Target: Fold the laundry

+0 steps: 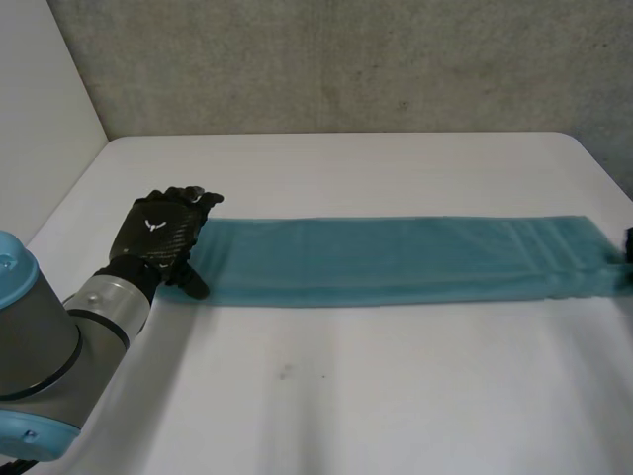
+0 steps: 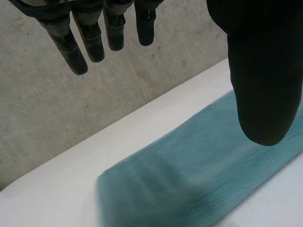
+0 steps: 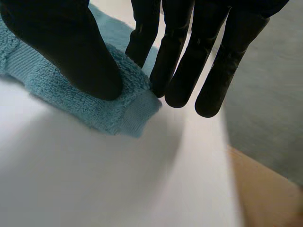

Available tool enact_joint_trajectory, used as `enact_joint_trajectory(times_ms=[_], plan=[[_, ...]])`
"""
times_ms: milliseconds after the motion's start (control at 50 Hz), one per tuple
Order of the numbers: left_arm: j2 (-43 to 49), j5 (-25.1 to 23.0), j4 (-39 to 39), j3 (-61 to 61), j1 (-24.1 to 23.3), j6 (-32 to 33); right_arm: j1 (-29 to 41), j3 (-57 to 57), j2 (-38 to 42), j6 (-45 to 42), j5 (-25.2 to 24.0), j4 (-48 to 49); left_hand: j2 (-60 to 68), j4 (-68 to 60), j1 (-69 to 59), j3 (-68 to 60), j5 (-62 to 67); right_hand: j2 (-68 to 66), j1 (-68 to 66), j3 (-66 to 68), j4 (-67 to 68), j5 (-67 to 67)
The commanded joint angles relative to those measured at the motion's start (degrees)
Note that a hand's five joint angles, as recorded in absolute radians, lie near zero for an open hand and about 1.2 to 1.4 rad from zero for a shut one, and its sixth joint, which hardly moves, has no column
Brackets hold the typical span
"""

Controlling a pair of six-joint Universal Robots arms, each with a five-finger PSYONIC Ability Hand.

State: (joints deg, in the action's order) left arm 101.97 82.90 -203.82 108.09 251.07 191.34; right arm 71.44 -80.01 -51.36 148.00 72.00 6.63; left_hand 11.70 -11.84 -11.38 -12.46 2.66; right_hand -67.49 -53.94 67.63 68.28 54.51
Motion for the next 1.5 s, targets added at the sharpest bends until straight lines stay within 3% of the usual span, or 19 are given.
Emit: enact_joint_trajectory(times_ms=[20, 140, 220, 320, 380, 480, 500, 640, 800, 880, 900, 920, 960, 1020, 1080, 1220, 1360, 1460, 1500], plan=[[-1.24, 0.07, 0.09, 0.02, 0.03, 0.00, -3.06, 2.40, -0.58, -2.19, 11.14, 2.77, -1.49, 1.63, 1.17, 2.25, -2.45, -12.51, -26.06, 12.37, 11.72, 15.49], [-1.69, 0.15, 0.09, 0.02, 0.12, 0.00, -2.71, 3.80, -3.47, -5.00, 11.93, 2.68, -1.49, 1.63, 1.17, 2.25, -2.45, -12.51, -26.06, 12.37, 11.72, 15.49], [-1.86, 0.24, 0.09, 0.02, 0.12, 0.00, 2.21, 4.07, -6.21, -4.04, 11.76, 2.86, -1.49, 1.63, 1.17, 2.25, -2.45, -12.51, -26.06, 12.37, 11.72, 15.49], [-2.12, 0.33, 0.09, 0.02, 0.21, 0.00, 18.96, 7.67, -7.26, -2.89, 11.76, 3.12, -1.49, 1.63, 1.17, 2.25, -2.45, -12.51, -26.06, 12.37, 11.72, 15.49], [-2.39, 0.33, 0.09, 0.02, 0.56, 0.00, 23.57, 8.64, -7.35, -2.81, 11.67, 3.12, -1.49, 1.63, 1.17, 2.25, -2.45, -12.51, -26.06, 12.37, 11.72, 15.49], [-2.83, 0.33, 0.17, 0.02, 1.53, 0.00, 41.99, 14.60, -5.95, -2.98, 11.23, 3.65, -1.65, 1.80, 1.33, 2.41, -2.62, -12.51, -26.06, 12.37, 11.72, 15.49], [-3.26, 0.33, 0.09, 0.02, 1.79, 0.00, 42.03, 14.62, -5.94, -2.98, 11.23, 3.65, -1.65, 1.80, 1.33, 2.41, -2.62, -12.51, -26.06, 12.37, 11.72, 15.49], [-3.79, 0.33, 0.70, 0.02, 3.46, -0.09, 57.65, 24.44, 5.99, -2.98, 5.44, 3.74, -1.65, 1.80, 1.33, 2.41, -2.62, -12.51, -26.06, 12.37, 11.72, 15.49], [-3.79, 0.33, 0.70, 0.02, 4.43, -0.09, 65.31, 30.78, 16.27, -2.98, 3.93, 3.74, -1.65, 1.80, 1.33, 2.41, -2.62, -12.51, -26.06, 12.37, 11.72, 15.49], [-3.79, 0.24, 0.70, 0.02, 4.43, -0.09, 66.81, 31.76, 18.84, -3.25, 4.37, 2.86, -1.65, 1.80, 1.33, 2.41, -2.62, -2.98, -16.54, 2.85, 2.19, 5.96], [-3.79, 0.24, 0.70, 0.02, 4.43, -0.09, 66.81, 31.58, 19.28, -3.25, 4.55, 2.60, -1.65, 1.80, 1.33, 2.41, -2.62, 12.84, -0.72, -12.98, -13.63, -9.86], [-3.71, 0.24, 0.70, 0.02, 4.43, -0.09, 66.81, 31.58, 19.28, -3.25, 4.55, 2.59, -1.65, 1.80, 1.33, 2.41, -2.62, 13.00, -0.56, -13.13, -13.79, -10.02], [-3.71, 0.15, 0.70, 0.10, 4.25, -0.09, 66.38, 31.67, 18.50, -3.16, 6.56, 2.16, -1.70, 1.84, 1.38, 2.46, -2.66, 41.29, 27.73, -41.42, -42.08, -38.31], [-3.62, 0.07, 0.70, 0.02, 3.82, -0.09, 66.11, 31.15, 15.43, -2.46, 11.12, 1.98, -1.70, 1.84, 1.38, 2.46, -2.66, 57.02, 43.46, -57.15, -57.81, -54.04], [-3.36, -0.02, 0.44, -0.16, 3.38, -0.09, 65.67, 29.91, 12.25, -1.14, 12.90, 1.89, -1.70, 1.84, 1.38, 2.46, -2.66, 57.49, 43.94, -57.63, -58.28, -54.51], [-2.12, -0.29, -0.09, -3.24, 0.83, -0.09, 54.88, 16.14, -4.42, 14.30, 14.92, 1.89, -1.65, 1.80, 1.33, 2.41, -2.62, 57.49, 43.94, -57.63, -58.28, -54.51], [5.15, -0.11, 0.00, -10.51, -6.28, 0.18, 45.11, 4.42, -11.74, 19.17, 14.66, -2.94, -0.98, 1.12, 0.66, 1.74, -1.95, 57.49, 43.94, -57.63, -58.28, -54.51], [10.95, -0.29, 0.00, -15.61, -9.88, 0.70, 39.22, -4.28, -14.29, 19.17, 11.49, -4.44, -0.48, 0.62, 0.16, 1.24, -1.44, 51.52, 37.96, -51.66, -52.31, -48.54], [13.15, -0.02, 0.26, -17.72, -10.77, 0.79, 35.54, -8.92, -14.47, 19.25, 7.47, -3.21, -0.48, 0.62, 0.16, 1.24, -1.44, 43.32, 29.77, -43.46, -44.11, -40.34]])
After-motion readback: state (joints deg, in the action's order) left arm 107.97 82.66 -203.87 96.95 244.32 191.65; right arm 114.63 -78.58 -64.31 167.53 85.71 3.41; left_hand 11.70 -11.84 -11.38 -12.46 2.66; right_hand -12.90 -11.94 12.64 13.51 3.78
